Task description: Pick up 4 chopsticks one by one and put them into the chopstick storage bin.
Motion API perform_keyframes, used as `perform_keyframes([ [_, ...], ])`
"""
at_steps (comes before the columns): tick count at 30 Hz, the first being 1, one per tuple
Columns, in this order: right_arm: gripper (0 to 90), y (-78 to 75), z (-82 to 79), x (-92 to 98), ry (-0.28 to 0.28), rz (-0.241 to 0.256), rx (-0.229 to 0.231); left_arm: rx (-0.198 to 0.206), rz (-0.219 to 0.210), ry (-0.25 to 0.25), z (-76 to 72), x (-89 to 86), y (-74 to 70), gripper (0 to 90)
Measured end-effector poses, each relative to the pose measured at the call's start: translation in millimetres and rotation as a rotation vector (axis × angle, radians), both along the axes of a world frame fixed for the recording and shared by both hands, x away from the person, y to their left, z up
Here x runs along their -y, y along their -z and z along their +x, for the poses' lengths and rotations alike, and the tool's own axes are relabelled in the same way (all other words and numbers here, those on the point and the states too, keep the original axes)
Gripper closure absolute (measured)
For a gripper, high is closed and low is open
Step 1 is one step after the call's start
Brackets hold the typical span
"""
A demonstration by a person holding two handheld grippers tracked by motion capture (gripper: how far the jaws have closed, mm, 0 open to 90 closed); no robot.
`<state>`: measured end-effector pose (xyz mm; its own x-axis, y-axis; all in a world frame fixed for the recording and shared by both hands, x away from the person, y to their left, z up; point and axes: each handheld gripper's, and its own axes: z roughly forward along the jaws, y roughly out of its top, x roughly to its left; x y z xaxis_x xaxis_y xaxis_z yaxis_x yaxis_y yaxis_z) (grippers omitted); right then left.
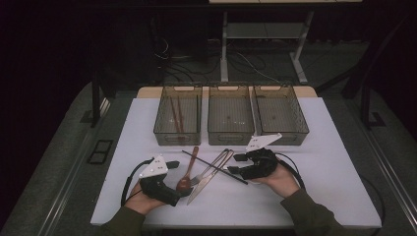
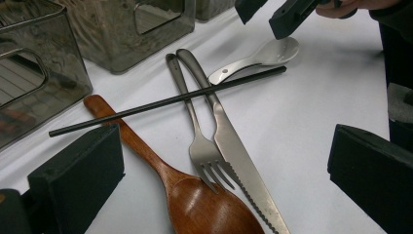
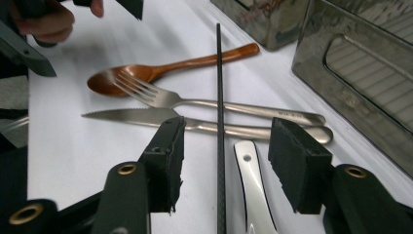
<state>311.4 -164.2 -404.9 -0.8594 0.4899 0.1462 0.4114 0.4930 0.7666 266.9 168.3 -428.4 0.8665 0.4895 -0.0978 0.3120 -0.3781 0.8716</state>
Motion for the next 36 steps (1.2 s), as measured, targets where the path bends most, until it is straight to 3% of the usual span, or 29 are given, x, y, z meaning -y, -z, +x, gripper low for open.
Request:
perform_keyframes([
  [4, 53.2, 5.1, -1.3, -1.1, -0.007, -0.005, -0.014, 0.003, 0.002, 0.004, -0.3, 0.4, -0.1, 0.0],
  [17, 72.6, 20.4, -1.2, -9.9, -0.026, -0.112, -0.033, 0.004, 0.005, 0.008, -0.2, 0.3, -0.2, 0.0],
  [36, 77.9, 31.1, 0.1, -12.7, -0.048, -0.186, -0.044, 0.005, 0.000, 0.006, -0.3, 0.2, -0.4, 0.0],
])
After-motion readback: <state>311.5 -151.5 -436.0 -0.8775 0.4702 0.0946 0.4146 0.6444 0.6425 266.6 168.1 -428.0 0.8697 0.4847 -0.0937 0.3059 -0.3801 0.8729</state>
